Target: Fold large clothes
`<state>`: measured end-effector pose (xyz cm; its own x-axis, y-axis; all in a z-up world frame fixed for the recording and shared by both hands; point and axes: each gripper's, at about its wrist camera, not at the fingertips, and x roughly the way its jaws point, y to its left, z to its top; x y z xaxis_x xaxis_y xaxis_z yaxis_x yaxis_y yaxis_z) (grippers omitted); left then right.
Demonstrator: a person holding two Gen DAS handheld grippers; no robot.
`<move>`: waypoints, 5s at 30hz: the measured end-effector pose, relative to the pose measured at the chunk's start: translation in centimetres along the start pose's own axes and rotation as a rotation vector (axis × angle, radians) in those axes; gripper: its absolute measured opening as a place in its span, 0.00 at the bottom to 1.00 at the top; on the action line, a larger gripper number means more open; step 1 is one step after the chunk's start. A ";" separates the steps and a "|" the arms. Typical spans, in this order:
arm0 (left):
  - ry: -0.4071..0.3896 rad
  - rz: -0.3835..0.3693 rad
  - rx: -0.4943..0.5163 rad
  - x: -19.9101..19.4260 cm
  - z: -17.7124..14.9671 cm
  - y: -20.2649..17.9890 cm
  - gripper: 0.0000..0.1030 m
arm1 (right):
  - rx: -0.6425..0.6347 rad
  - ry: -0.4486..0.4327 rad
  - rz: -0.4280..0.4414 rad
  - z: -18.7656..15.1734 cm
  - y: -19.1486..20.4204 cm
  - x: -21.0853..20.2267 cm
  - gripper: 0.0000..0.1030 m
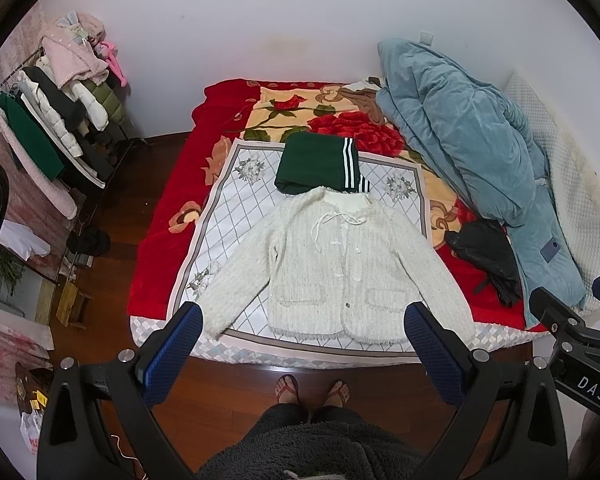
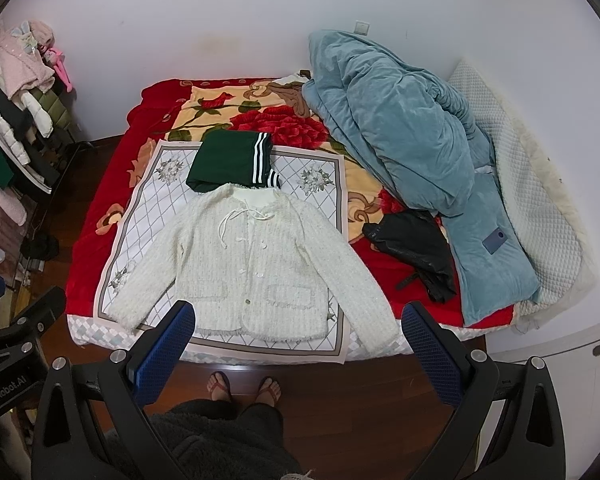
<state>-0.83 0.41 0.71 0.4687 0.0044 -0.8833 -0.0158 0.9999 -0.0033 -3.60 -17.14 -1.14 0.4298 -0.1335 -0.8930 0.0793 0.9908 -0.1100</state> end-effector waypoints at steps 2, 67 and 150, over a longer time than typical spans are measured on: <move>0.002 -0.001 -0.001 0.0 0.0 0.0 1.00 | 0.001 0.000 0.000 0.0 0.0 0.0 1.00; 0.305 0.153 0.198 56.3 -3.3 -21.9 1.00 | 1.656 -0.042 0.274 -31.8 -29.0 70.0 0.58; 0.245 0.289 -0.314 63.1 2.4 4.1 1.00 | 0.389 0.437 0.224 -0.5 -0.1 74.4 0.47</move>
<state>30.77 4.79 -53.94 0.1849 0.2399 -0.9530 -0.3978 0.9050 0.1506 27.90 -27.20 -67.77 0.0728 0.1799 -0.9810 0.3870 0.9015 0.1940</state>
